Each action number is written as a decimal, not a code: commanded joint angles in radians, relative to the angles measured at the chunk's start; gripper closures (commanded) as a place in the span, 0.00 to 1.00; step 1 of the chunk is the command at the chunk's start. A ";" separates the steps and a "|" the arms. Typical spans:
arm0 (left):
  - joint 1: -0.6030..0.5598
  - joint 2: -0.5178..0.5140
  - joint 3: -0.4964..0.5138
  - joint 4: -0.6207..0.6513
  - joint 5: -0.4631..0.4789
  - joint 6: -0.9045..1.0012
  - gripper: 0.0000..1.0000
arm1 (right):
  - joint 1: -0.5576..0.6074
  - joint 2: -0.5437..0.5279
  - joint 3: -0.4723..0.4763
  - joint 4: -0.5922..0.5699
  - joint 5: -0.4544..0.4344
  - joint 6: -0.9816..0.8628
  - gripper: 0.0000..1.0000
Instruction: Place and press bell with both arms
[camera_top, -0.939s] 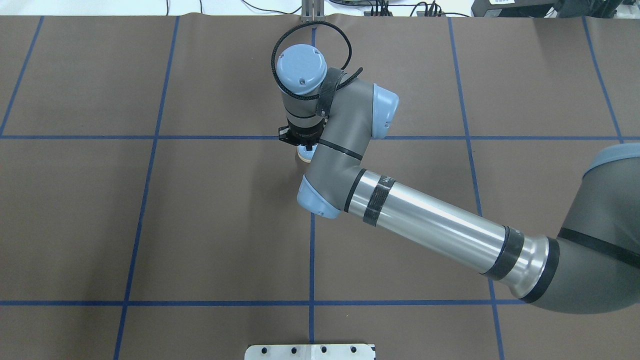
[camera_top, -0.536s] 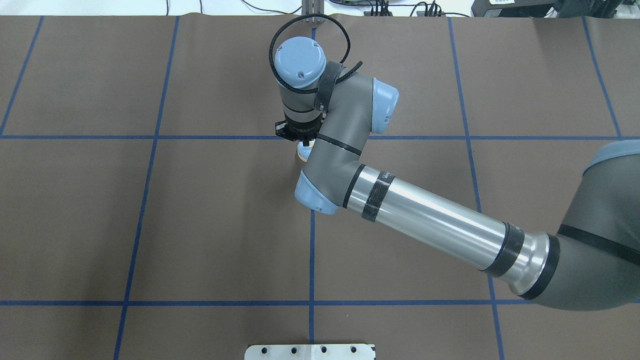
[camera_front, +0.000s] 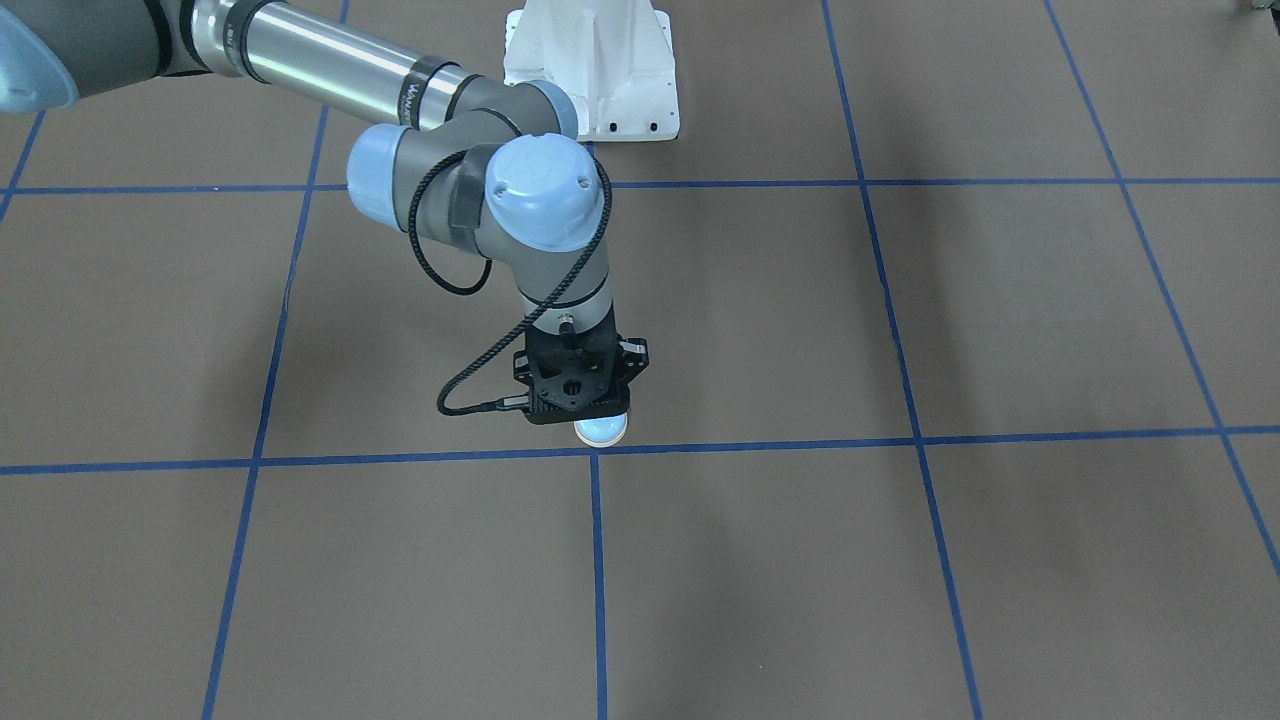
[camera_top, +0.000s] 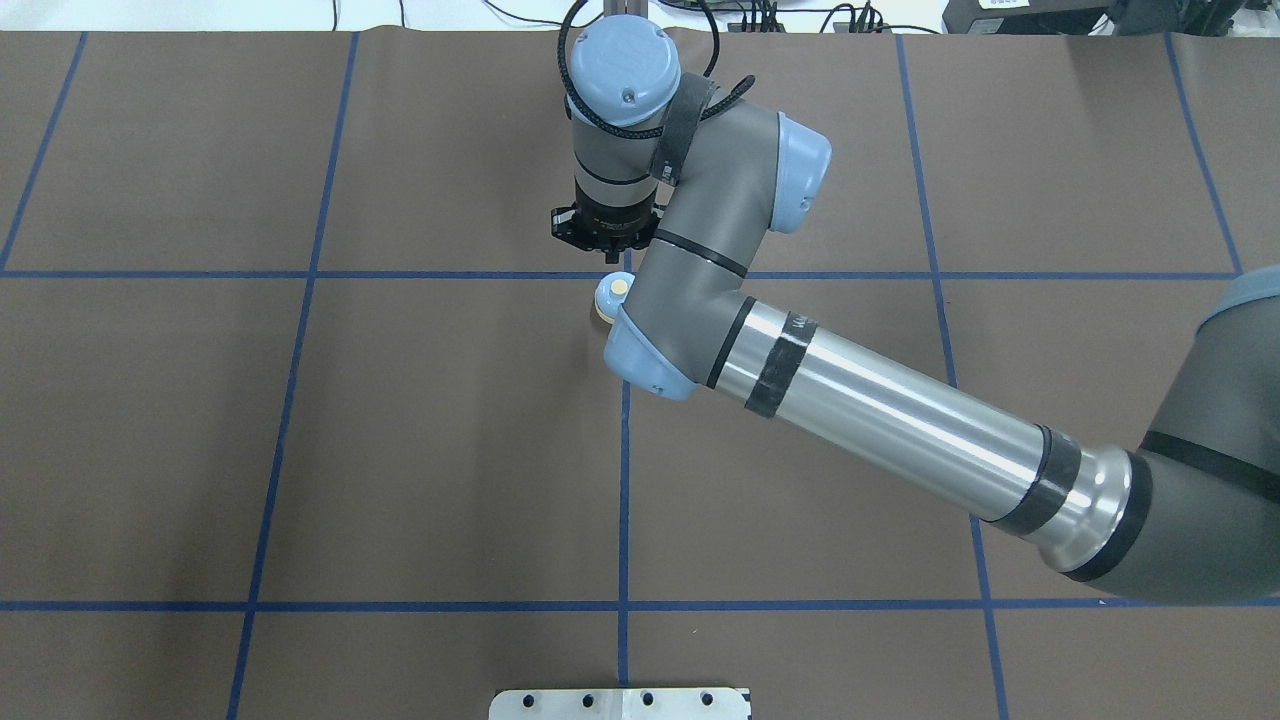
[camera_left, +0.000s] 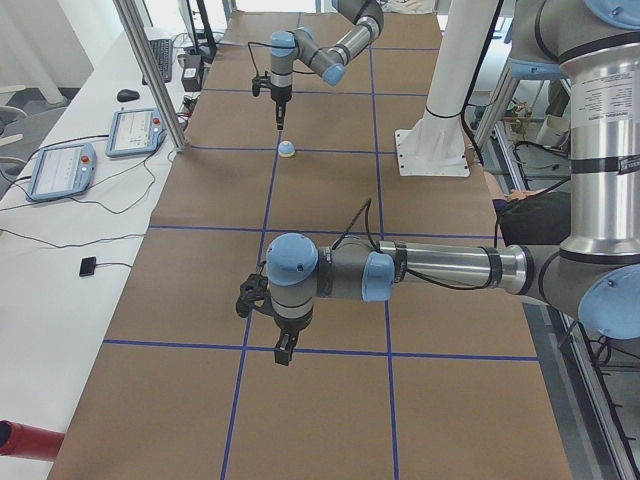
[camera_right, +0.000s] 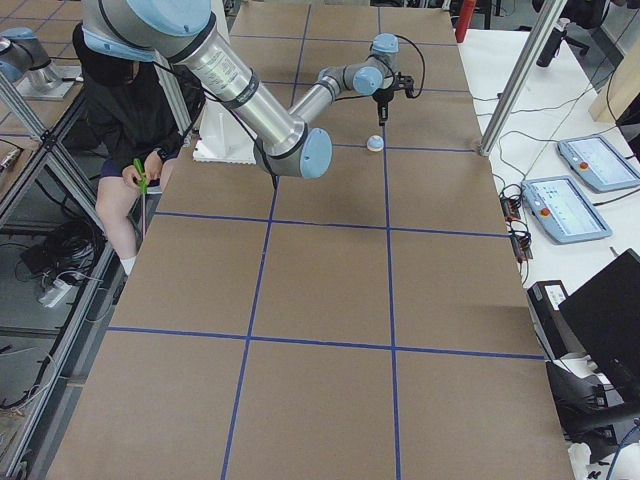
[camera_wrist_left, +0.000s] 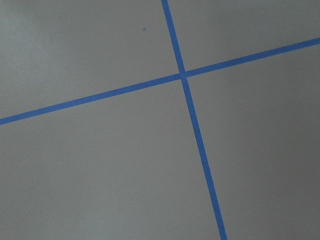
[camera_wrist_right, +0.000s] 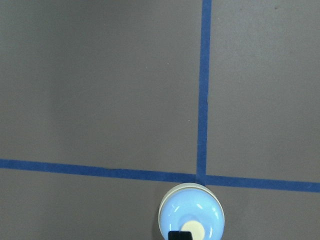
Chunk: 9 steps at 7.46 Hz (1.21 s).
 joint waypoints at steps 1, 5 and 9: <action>-0.001 0.000 -0.007 -0.039 -0.002 -0.098 0.00 | 0.146 -0.213 0.205 -0.007 0.145 -0.114 0.01; -0.005 0.034 -0.082 -0.041 0.001 -0.129 0.00 | 0.500 -0.505 0.371 -0.147 0.312 -0.650 0.01; -0.005 0.051 -0.070 -0.044 -0.001 -0.120 0.00 | 0.800 -0.803 0.379 -0.148 0.382 -1.114 0.01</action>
